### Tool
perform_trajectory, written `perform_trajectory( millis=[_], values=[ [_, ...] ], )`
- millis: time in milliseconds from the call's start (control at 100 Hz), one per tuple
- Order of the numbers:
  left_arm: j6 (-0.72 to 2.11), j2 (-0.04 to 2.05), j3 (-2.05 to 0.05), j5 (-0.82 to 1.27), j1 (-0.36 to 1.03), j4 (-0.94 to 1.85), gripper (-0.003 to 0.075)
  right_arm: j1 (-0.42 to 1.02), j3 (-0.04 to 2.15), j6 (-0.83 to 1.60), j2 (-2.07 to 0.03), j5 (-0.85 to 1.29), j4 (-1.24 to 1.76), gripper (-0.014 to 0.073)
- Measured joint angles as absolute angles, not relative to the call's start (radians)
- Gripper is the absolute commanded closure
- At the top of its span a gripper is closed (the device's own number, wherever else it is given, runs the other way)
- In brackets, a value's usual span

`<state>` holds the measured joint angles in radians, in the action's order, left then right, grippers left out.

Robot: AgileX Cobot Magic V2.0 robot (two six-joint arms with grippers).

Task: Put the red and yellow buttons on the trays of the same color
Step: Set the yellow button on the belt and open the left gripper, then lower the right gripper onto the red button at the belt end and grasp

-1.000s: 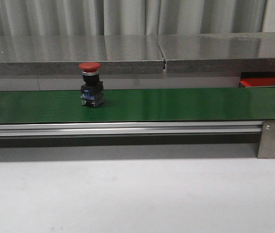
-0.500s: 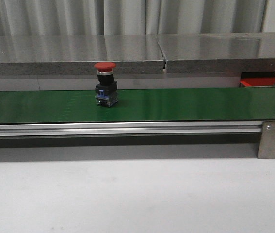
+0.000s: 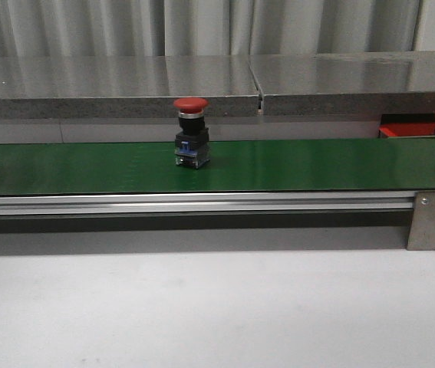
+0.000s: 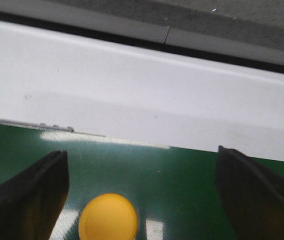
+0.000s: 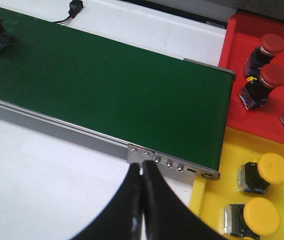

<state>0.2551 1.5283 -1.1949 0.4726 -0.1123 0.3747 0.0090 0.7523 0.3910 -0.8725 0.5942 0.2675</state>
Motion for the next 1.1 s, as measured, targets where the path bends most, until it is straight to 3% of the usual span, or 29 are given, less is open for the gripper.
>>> perform_trajectory(
  millis=[220,550,690,1000,1100],
  values=[
    [0.273,1.345,-1.161,0.481,-0.049,0.375,0.0131,0.009,0.752,0.391,-0.873,0.594,0.267,0.0662],
    [0.276,0.988,-0.885,0.477,-0.014,0.375,0.0156,0.009,0.752,0.391,-0.873,0.594,0.267,0.0662],
    [0.276,0.825,-0.752,0.475,-0.012,0.375,0.0279,0.009,0.752,0.391,-0.873,0.594,0.267,0.0662],
    [0.276,0.527,-0.532,0.477,-0.012,0.389,0.0716,0.009,0.752,0.391,-0.873,0.594,0.267,0.0662],
    [0.276,0.469,-0.493,0.479,-0.012,0.404,0.0739,0.009,0.752,0.391,-0.873,0.594,0.267,0.0662]
  ],
)
